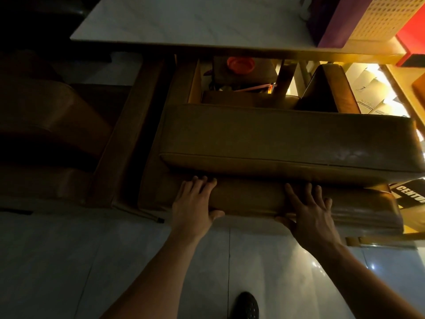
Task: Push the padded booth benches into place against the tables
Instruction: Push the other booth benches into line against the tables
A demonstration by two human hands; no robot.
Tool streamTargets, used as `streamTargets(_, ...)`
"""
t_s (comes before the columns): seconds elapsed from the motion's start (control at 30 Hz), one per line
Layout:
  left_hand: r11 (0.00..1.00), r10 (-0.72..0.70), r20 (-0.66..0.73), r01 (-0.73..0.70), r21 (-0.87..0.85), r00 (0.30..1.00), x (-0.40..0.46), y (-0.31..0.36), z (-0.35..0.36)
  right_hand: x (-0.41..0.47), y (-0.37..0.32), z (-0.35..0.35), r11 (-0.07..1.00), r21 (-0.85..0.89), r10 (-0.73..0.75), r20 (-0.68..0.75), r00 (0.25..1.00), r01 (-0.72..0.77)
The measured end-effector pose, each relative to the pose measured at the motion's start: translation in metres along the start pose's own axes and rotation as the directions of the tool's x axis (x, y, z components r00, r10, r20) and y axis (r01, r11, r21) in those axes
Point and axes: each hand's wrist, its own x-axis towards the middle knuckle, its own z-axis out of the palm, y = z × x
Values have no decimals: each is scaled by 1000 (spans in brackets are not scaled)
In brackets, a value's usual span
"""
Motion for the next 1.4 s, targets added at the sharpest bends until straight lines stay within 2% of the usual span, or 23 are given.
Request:
streamTargets(0.9, 1000, 8, 8, -8, -22, 1000, 3, -2, 3, 0, -2, 4, 1000, -15, 17, 36, 999, -17)
streamTargets(1.2, 1000, -22, 57, 23, -19, 998, 4, 4, -4, 2, -1, -1, 999, -39, 13, 61, 998, -10)
streamTargets(1.4, 999, -34, 162, 39, -24, 986, 7, 6, -16, -1, -5, -15, 999, -35, 32, 124, 992, -28)
